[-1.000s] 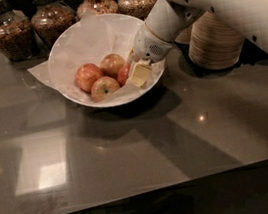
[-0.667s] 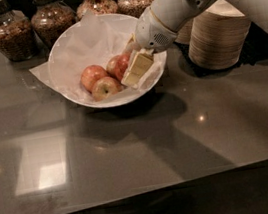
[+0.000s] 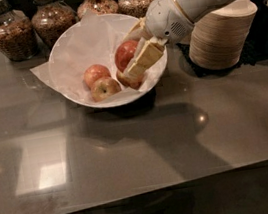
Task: Pick apple from white bowl
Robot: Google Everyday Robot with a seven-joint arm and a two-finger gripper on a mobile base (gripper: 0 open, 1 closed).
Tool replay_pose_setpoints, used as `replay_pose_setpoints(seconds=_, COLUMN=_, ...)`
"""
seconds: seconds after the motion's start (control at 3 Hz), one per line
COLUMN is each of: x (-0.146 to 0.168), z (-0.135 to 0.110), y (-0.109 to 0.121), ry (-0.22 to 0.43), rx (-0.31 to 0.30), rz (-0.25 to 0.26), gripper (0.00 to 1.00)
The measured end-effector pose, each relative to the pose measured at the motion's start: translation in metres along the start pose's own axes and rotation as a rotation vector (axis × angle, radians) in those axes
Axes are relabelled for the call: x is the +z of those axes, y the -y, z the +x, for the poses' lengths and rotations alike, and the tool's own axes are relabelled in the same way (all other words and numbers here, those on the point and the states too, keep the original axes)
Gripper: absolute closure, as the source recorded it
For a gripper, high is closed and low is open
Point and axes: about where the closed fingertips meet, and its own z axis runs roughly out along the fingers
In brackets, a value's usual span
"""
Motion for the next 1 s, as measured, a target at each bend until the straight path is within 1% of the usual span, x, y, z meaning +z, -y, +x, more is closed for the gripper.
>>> replay_pose_setpoints(seconds=0.33, x=-0.017, z=-0.014, y=-0.028, ry=0.066, rx=-0.035, rz=0.004, gripper=1.00)
replay_pose_setpoints(seconds=0.67, x=-0.056, z=-0.049, y=-0.098, ry=0.162, rx=-0.109, rz=0.036, gripper=1.00)
replay_pose_setpoints(seconds=1.0, x=-0.056, z=-0.049, y=-0.098, ry=0.162, rx=-0.109, rz=0.036, gripper=1.00)
